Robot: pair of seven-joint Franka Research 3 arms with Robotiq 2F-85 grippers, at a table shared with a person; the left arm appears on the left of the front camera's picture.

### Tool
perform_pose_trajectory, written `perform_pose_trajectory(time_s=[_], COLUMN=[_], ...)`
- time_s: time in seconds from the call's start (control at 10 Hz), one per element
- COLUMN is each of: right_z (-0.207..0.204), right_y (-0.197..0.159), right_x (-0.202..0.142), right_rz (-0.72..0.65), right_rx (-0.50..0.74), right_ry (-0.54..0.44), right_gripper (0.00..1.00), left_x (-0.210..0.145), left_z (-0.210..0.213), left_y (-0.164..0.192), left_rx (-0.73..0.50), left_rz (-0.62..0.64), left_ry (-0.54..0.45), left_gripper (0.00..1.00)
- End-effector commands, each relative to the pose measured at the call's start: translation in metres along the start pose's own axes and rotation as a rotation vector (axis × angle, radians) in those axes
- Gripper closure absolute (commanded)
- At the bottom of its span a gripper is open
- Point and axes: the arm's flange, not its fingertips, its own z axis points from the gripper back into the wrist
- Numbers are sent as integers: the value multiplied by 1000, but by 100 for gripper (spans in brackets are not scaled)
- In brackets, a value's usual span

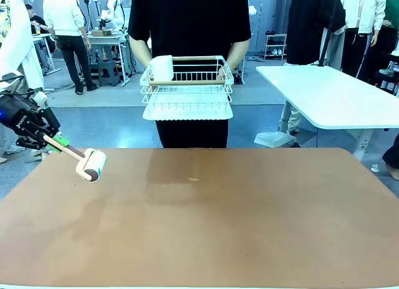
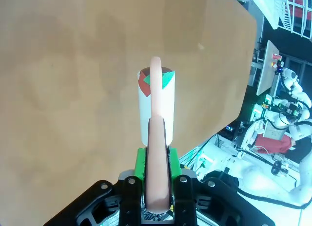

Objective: Clean the table.
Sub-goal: Place the Lint Roller down when the Dish drying rack is positioned in the middle of the table.

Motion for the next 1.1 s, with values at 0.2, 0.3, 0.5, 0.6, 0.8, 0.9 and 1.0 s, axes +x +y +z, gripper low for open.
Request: perform_pose_trajectory(time_s=[0.2,0.3,0.5,0.6,0.8,0.9,1.0], right_z=[0,0,0,0,0,0,0], right_y=[3,3,3,3,3,3,3], right_x=[0,0,0,0,0,0,0], right_rz=[14,14,14,14,14,14,14], right_rx=[17,17,17,17,17,17,17], right_ry=[-5,-5,-5,-5,-5,-5,-5], right_gripper=[0,0,0,0,0,0,0], left_x=[-2,-2,-2,-2,-2,-2,-2], left_z=[2,2,2,2,2,2,2], left_y=[-2,-2,-2,-2,-2,-2,-2], left_rx=[7,7,7,7,7,7,7], left_rz=[1,1,1,1,1,1,1], left_ry=[1,1,1,1,1,1,1], left_gripper=[78,78,78,78,78,78,78])
